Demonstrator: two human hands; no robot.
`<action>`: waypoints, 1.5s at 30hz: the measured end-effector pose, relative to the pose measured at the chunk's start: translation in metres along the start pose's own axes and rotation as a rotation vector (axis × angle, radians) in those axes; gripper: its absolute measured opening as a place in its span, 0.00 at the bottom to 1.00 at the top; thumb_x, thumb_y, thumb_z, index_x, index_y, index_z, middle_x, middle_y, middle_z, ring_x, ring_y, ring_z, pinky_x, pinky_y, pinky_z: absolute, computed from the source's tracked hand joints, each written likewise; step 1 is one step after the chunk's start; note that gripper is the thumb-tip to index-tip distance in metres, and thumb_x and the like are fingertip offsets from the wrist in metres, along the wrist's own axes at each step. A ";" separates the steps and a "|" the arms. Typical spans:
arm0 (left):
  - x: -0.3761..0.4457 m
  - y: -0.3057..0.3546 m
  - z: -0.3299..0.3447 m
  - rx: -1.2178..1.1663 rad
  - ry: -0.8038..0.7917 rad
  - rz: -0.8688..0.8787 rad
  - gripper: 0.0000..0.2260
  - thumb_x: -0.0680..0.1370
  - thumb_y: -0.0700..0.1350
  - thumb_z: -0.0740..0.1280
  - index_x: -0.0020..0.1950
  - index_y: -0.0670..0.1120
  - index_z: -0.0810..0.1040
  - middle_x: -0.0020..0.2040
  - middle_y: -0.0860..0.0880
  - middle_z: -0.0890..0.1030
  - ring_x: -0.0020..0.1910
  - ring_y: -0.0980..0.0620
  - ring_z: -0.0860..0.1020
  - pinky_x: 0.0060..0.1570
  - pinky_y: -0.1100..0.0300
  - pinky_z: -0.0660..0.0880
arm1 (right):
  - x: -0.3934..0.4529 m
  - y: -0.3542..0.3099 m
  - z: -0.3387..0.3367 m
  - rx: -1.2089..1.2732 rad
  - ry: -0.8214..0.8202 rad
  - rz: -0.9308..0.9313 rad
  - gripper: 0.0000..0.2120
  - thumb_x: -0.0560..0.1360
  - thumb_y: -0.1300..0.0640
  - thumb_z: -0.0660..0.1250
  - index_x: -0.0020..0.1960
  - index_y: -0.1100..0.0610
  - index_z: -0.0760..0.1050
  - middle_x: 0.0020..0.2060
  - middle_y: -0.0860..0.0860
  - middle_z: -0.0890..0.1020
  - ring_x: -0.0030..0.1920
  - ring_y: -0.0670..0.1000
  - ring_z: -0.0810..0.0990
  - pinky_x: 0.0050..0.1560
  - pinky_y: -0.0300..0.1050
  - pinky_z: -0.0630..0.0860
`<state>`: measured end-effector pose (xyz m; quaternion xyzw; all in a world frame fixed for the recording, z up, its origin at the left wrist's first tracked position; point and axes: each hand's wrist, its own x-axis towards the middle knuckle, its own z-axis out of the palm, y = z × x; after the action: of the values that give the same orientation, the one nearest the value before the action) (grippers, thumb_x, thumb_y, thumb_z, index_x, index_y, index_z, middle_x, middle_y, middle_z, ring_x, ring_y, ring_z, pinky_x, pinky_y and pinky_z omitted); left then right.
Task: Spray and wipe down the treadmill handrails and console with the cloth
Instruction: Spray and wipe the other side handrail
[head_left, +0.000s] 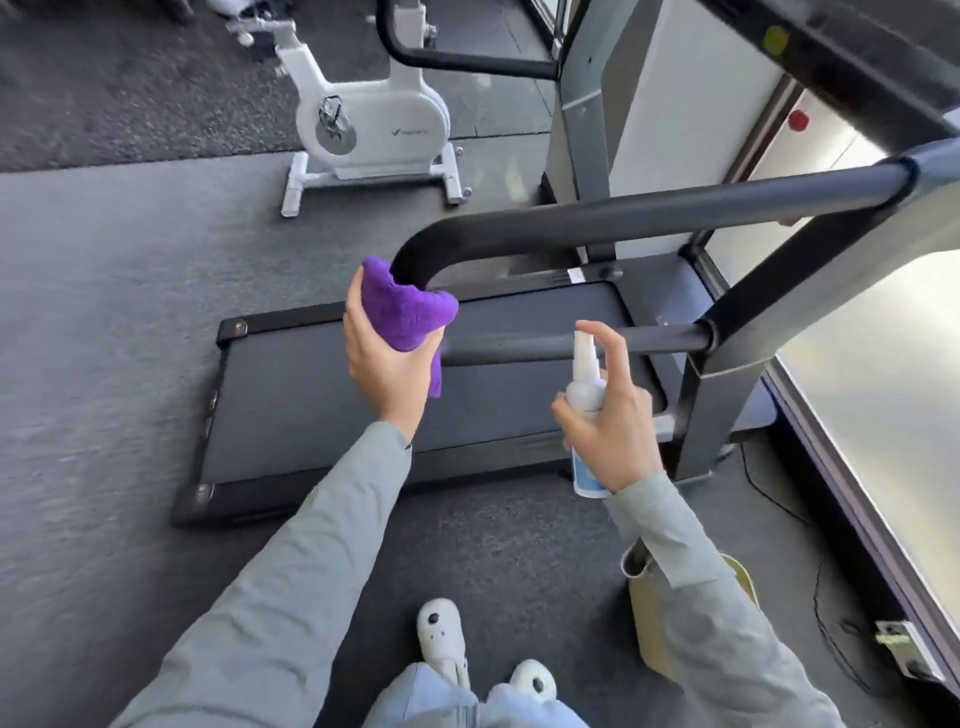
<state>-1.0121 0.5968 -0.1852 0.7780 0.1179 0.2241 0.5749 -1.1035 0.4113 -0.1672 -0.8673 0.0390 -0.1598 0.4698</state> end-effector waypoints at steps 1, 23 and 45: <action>-0.005 -0.004 0.001 -0.010 0.006 -0.043 0.41 0.65 0.51 0.79 0.73 0.60 0.64 0.67 0.62 0.72 0.63 0.62 0.73 0.65 0.56 0.70 | 0.001 0.003 0.001 0.004 -0.010 0.006 0.30 0.71 0.66 0.66 0.69 0.46 0.65 0.31 0.54 0.78 0.30 0.52 0.77 0.37 0.44 0.77; -0.038 -0.038 -0.012 -0.077 -0.040 -0.233 0.37 0.63 0.58 0.79 0.68 0.68 0.65 0.61 0.64 0.77 0.57 0.65 0.76 0.60 0.60 0.74 | 0.040 0.030 0.044 -0.196 0.013 0.003 0.29 0.69 0.66 0.64 0.63 0.41 0.63 0.24 0.45 0.64 0.30 0.57 0.67 0.37 0.51 0.71; -0.051 -0.035 0.021 -0.100 0.102 -0.303 0.41 0.62 0.62 0.76 0.72 0.64 0.62 0.57 0.69 0.75 0.55 0.67 0.76 0.55 0.66 0.70 | 0.054 0.054 -0.020 0.167 -0.146 0.007 0.35 0.66 0.67 0.66 0.64 0.41 0.58 0.27 0.52 0.74 0.26 0.52 0.75 0.34 0.33 0.73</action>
<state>-1.0437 0.5673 -0.2339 0.7095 0.2516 0.1794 0.6333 -1.0545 0.3539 -0.1886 -0.8344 -0.0057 -0.0974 0.5424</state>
